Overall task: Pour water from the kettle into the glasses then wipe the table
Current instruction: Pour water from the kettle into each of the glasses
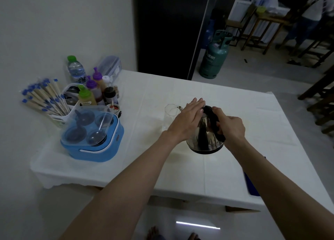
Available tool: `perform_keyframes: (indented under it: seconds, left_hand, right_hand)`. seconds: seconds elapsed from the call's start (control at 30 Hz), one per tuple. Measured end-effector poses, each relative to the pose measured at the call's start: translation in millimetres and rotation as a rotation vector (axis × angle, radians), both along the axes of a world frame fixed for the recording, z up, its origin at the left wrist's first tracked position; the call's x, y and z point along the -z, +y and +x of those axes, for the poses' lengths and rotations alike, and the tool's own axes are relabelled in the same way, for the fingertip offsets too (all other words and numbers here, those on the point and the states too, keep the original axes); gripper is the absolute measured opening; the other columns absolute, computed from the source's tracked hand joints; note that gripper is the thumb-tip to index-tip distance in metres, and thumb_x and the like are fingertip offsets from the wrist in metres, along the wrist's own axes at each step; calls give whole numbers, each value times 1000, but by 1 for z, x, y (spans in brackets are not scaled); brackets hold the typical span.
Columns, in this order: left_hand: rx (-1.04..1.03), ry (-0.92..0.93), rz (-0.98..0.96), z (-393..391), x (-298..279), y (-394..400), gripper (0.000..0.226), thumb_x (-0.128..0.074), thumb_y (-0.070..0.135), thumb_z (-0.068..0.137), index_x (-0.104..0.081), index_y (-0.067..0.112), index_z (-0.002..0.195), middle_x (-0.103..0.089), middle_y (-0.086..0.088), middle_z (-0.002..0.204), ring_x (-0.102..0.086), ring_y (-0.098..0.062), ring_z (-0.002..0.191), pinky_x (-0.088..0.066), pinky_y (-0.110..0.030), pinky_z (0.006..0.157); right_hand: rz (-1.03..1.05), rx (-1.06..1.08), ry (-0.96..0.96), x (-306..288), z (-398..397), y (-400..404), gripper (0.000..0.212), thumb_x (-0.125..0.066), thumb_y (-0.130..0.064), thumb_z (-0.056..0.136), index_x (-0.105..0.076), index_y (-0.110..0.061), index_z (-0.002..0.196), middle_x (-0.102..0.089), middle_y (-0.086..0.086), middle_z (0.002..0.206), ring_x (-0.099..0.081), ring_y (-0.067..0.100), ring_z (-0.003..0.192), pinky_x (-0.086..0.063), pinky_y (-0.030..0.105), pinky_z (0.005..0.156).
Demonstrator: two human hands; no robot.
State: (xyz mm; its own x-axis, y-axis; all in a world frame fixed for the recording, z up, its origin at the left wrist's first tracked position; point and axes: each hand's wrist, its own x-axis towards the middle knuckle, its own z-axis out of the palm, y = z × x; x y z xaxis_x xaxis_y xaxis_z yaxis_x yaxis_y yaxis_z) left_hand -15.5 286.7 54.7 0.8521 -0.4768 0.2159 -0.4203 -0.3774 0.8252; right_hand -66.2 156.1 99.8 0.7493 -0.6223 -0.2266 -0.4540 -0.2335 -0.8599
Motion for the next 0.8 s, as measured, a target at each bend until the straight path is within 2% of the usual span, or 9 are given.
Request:
perform_keyframes:
  seconds: [0.13,0.23,0.43,0.57,0.8]
  left_hand:
    - [25,-24,34,0,-2,-1,44,-29,23,105,-37,11,146,-31,0,157,-13,-9,148,-8,-27,121]
    - [41,-58,65,-2,-3,-2,44,-29,23,105,-36,11,147,-31,0,157,-13,-9,148,-9,-30,122]
    - [57,-144,100,-5,-10,-5,43,-30,20,105,-38,7,146,-32,-3,156,-15,-12,148,-11,-32,122]
    - [65,-170,113,-7,-14,-14,43,-30,20,105,-38,7,145,-32,-4,156,-15,-13,148,-11,-31,121]
    - [89,-105,101,-12,-10,-37,45,-28,22,105,-33,8,148,-27,-3,158,-11,-11,149,-5,-26,120]
  right_hand:
    - [132,54,-29,9,-4,-2,48,-68,-57,76,-67,-11,63,-66,5,69,-59,25,68,-51,40,70]
    - [228,72,-58,16,-9,-2,45,-70,-55,72,-65,-12,60,-57,1,59,-50,20,59,-42,36,62]
    - [377,98,-112,22,-17,-2,38,-67,-46,84,-60,-13,65,-52,-4,54,-45,13,52,-40,28,57]
    - [406,110,-130,21,-20,-10,38,-67,-45,83,-58,-14,63,-49,-8,48,-41,11,45,-37,26,53]
    - [270,105,-109,16,-22,-38,43,-71,-52,71,-59,-15,55,-50,-3,52,-44,17,53,-37,31,57]
